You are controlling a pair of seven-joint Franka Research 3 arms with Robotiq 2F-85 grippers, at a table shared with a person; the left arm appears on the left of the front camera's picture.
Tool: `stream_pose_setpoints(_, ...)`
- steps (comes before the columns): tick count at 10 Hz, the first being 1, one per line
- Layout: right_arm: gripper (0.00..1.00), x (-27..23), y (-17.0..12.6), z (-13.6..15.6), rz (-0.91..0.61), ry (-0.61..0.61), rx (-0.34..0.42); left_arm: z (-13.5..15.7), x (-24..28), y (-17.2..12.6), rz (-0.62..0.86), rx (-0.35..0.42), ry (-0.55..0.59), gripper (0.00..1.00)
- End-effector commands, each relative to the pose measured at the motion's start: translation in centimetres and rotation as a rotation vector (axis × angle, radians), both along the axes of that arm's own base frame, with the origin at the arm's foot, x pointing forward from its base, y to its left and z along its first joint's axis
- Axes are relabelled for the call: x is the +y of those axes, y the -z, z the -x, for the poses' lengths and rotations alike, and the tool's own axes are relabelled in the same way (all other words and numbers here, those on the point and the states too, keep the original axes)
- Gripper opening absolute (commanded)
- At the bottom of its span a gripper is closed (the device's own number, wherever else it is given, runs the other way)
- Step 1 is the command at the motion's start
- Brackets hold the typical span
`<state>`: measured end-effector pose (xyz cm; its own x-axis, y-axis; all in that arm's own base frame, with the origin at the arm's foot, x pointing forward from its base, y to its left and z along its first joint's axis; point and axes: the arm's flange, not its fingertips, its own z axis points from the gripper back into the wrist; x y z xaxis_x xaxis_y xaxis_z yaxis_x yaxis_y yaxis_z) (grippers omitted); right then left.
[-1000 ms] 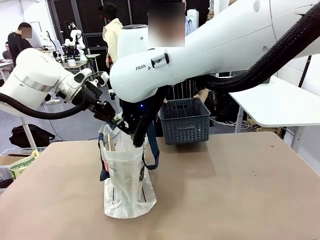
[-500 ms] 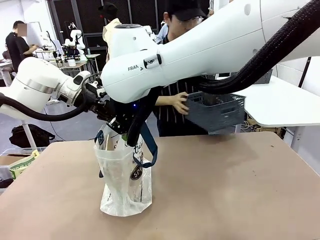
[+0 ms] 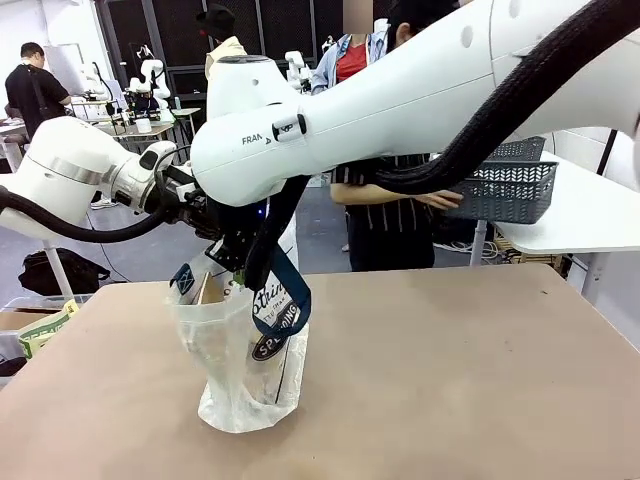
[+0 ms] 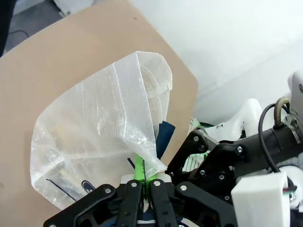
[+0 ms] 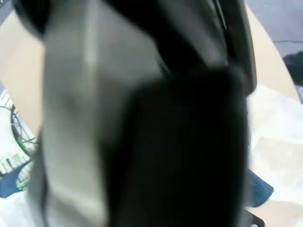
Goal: Transfer purchased items from the store into the shopping bag.
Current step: Move the Reusable shopping bag to the right side of the table.
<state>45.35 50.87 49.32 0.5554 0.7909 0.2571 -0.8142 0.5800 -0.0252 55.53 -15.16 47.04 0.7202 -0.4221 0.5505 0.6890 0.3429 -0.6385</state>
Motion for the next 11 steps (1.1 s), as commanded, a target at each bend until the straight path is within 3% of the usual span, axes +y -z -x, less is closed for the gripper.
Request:
stream_pose_setpoints(1,0.0,1.9,-0.7,-1.3,0.016,-0.066,-0.022,-1.1,0.0,0.0,0.085,-0.009,0.056,0.0)
stream_pose_setpoints(6,0.0,3.6,0.1,-3.0,0.052,-0.067,0.005,-2.6,-0.4,0.6,0.108,-0.005,0.113,0.0)
stream_pose_setpoints(10,0.0,4.2,0.2,-3.5,0.054,-0.074,0.005,-3.2,-0.6,0.8,0.121,0.011,0.127,0.77)
stream_pose_setpoints(11,0.0,4.2,0.3,-3.5,0.054,-0.072,0.003,-3.5,-0.7,0.9,0.139,0.006,0.138,0.77)
